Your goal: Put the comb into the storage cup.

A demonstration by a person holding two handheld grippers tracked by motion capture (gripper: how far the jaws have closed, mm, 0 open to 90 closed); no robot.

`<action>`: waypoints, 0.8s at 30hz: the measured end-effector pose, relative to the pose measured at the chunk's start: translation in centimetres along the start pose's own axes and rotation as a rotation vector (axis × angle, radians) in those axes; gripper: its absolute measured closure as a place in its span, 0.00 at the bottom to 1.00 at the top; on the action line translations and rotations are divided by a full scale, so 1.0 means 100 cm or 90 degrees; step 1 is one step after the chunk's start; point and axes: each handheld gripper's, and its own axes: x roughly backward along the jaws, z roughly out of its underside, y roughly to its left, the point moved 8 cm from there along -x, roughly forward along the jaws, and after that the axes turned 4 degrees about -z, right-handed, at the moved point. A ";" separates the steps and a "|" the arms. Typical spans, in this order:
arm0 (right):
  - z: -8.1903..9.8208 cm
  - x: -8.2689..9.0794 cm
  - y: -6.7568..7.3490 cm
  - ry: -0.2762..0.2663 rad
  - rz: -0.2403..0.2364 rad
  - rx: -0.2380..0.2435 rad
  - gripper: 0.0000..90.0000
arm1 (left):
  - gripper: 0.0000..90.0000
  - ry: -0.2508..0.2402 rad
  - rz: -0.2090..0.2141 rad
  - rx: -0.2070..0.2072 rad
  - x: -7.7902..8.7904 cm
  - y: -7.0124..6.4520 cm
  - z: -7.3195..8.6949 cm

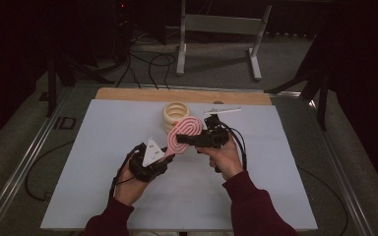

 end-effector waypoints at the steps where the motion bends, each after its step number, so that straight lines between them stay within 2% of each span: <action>1: 0.000 0.000 0.001 0.002 -0.005 0.000 0.51 | 0.78 0.001 -0.002 -0.002 0.000 0.000 0.000; 9: 0.001 -0.003 0.009 0.011 -0.045 -0.004 0.61 | 0.78 0.005 -0.007 -0.004 -0.002 0.000 0.002; 19: 0.001 -0.003 0.014 0.004 -0.050 -0.018 0.68 | 0.77 0.006 -0.011 0.003 -0.002 0.002 0.002; 24: 0.000 -0.003 0.017 -0.005 -0.052 -0.006 0.70 | 0.77 0.005 -0.012 0.006 -0.002 0.002 0.002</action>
